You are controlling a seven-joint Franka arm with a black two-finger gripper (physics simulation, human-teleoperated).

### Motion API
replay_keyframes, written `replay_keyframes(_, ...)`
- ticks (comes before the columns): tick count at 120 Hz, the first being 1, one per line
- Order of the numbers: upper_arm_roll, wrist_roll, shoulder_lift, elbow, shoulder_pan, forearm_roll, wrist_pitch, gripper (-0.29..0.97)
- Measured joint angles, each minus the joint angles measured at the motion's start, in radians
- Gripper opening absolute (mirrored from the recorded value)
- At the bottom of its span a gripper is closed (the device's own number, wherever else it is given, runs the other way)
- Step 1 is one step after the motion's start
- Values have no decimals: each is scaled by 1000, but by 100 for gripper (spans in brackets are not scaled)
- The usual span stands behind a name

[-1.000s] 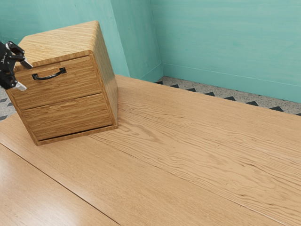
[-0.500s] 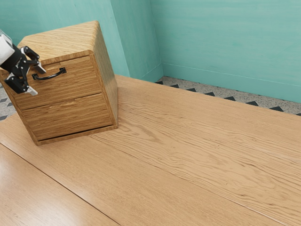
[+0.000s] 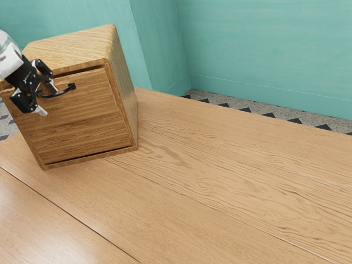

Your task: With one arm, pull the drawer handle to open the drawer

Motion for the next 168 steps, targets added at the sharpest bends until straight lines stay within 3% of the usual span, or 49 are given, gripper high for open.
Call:
replay_keyframes(13,-47,-5,40,-33,-12,-1,-4,63)
replay_keyframes(39,-138,-37,154,-36,-144,0,-43,67)
replay_keyframes(61,-155,-15,138,58,65,-10,-112,68)
replay_keyframes(72,-226,-3,118,2,293,-62,-103,68)
replay_keyframes(80,-253,5,115,-24,364,-94,-88,68)
replay_keyframes(168,-176,42,119,-136,395,-132,96,68)
